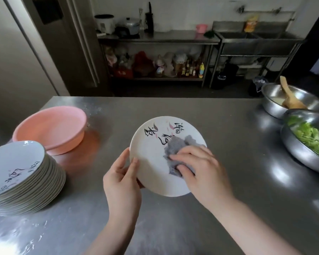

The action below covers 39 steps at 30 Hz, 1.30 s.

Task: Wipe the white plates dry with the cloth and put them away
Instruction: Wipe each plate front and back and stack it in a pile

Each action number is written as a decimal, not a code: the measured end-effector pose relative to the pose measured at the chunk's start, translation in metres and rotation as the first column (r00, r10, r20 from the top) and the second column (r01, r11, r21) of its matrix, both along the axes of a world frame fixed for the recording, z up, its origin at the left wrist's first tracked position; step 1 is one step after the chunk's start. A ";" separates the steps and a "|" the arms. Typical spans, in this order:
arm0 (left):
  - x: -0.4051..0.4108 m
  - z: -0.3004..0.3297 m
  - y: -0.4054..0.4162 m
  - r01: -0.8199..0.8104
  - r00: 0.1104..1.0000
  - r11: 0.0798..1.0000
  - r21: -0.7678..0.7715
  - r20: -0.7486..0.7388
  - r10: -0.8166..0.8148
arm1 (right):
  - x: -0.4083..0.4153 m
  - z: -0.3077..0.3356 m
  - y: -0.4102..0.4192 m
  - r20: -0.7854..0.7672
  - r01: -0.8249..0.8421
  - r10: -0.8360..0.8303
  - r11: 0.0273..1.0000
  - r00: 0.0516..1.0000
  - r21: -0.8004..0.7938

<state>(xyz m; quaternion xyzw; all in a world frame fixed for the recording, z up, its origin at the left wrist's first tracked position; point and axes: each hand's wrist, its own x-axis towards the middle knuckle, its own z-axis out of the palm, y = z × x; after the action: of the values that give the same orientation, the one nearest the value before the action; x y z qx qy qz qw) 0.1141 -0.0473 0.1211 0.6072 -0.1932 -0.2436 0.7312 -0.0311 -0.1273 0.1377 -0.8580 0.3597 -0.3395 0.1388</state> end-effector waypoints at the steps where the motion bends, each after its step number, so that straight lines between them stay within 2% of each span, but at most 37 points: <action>1: 0.000 0.001 0.002 0.002 1.000 1.000 -0.005 0.020 -0.002 | 0.005 0.004 -0.006 0.024 0.062 -0.063 0.997 0.998 0.040; 4: -0.001 0.001 0.004 0.022 0.997 1.000 -0.008 0.080 -0.021 | 0.032 0.015 -0.015 0.075 0.094 -0.096 0.995 0.993 0.040; 7: 0.004 0.002 0.002 0.020 0.996 1.000 -0.013 0.092 -0.019 | 0.048 0.012 0.003 0.057 -0.085 0.089 0.994 0.994 -0.071; 10: 0.014 0.001 0.000 -0.001 0.997 1.000 -0.030 0.072 0.003 | 0.033 -0.003 0.016 0.027 -0.212 0.216 0.973 0.976 -0.093; 12: 0.018 -0.001 -0.002 -0.004 0.999 1.000 -0.031 0.054 0.006 | 0.020 -0.009 0.009 0.048 -0.158 0.161 0.986 0.986 -0.062; 15: 0.015 -0.007 -0.003 -0.013 0.998 1.000 -0.012 0.056 0.014 | 0.021 -0.007 -0.015 0.109 0.052 -0.055 0.998 0.993 0.030; 17: 0.011 -0.010 -0.004 0.006 0.998 1.000 -0.003 0.069 -0.006 | 0.035 0.002 -0.022 0.137 0.120 -0.125 0.992 0.983 0.041; 19: 0.009 -0.012 -0.006 0.025 0.998 1.000 0.008 0.066 -0.025 | 0.049 0.004 -0.017 0.118 0.042 -0.039 0.999 0.992 -0.018; 21: 0.012 -0.017 -0.007 0.026 0.999 0.999 0.027 0.021 -0.027 | 0.054 -0.007 -0.002 0.070 -0.115 0.119 0.992 0.990 -0.054; 23: 0.017 -0.031 -0.005 0.027 0.998 0.998 0.058 -0.059 -0.023 | 0.045 -0.030 0.013 0.039 -0.221 0.222 0.975 0.974 -0.025; 25: 0.019 -0.053 0.004 0.044 0.993 0.991 0.127 -0.112 -0.030 | 0.026 -0.061 0.024 0.012 -0.249 0.249 0.966 0.969 0.063; 31: 0.012 -0.133 0.044 0.036 0.976 0.917 0.398 -0.212 0.054 | -0.019 -0.141 0.046 -0.225 -0.065 0.141 0.947 0.964 0.315; 35: 0.007 -0.159 0.045 0.052 0.960 0.886 0.460 -0.269 0.083 | -0.020 -0.161 0.047 -0.285 0.070 0.028 0.942 0.958 0.327; 37: 0.008 -0.166 0.041 0.033 0.964 0.874 0.484 -0.247 0.101 | -0.013 -0.163 0.051 -0.291 0.116 -0.017 0.938 0.957 0.326; 39: 0.012 -0.168 0.036 0.030 0.977 0.851 0.524 -0.194 0.085 | -0.007 -0.164 0.056 -0.284 0.082 0.020 0.936 0.959 0.344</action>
<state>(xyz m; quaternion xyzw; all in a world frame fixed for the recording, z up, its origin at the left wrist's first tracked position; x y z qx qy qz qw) 0.1260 -0.0114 -0.0465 0.7568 -0.0327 -0.3392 0.5578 -0.0379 -0.0709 -0.0261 -0.8531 0.4443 -0.1455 0.2317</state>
